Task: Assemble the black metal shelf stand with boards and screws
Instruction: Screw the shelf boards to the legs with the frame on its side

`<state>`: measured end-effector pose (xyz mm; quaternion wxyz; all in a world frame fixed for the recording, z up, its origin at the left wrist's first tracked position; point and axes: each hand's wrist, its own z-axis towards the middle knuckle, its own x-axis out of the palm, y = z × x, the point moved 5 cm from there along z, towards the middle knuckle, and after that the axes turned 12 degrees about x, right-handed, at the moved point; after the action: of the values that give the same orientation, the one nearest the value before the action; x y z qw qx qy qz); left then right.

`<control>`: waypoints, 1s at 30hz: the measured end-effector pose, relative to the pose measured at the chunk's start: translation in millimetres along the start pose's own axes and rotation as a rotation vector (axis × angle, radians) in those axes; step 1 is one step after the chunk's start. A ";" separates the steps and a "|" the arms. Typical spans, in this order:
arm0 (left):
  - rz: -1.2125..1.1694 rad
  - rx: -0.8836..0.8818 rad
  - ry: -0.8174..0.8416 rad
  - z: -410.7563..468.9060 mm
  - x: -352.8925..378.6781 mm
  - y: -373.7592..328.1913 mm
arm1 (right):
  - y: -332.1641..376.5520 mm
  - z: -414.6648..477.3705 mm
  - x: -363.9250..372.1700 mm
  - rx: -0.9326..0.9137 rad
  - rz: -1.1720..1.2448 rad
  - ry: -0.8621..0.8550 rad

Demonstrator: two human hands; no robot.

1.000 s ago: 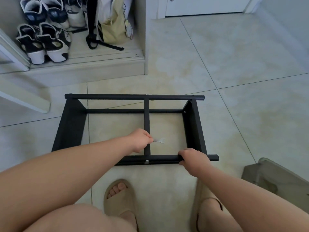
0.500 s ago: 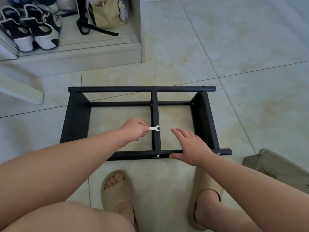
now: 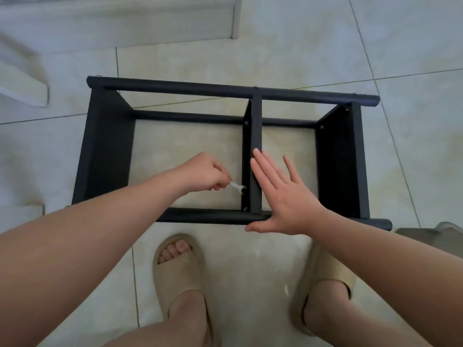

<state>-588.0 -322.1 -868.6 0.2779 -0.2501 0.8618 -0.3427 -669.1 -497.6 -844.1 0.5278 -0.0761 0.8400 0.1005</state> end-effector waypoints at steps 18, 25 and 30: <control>-0.586 -0.122 0.140 8.2 48.3 11.4 | -1.9 6.0 6.5 -0.044 0.155 -0.141; -0.540 -0.122 -0.007 8.2 39.7 13.8 | -1.6 6.7 7.6 -0.045 0.186 -0.179; -0.531 -0.128 -0.041 6.9 37.0 10.1 | 1.2 10.0 7.3 -0.049 0.207 -0.198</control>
<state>-612.6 -341.7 -891.6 0.1792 -0.4911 0.7804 -0.3431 -663.8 -494.1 -854.8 0.5929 0.0084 0.7844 0.1820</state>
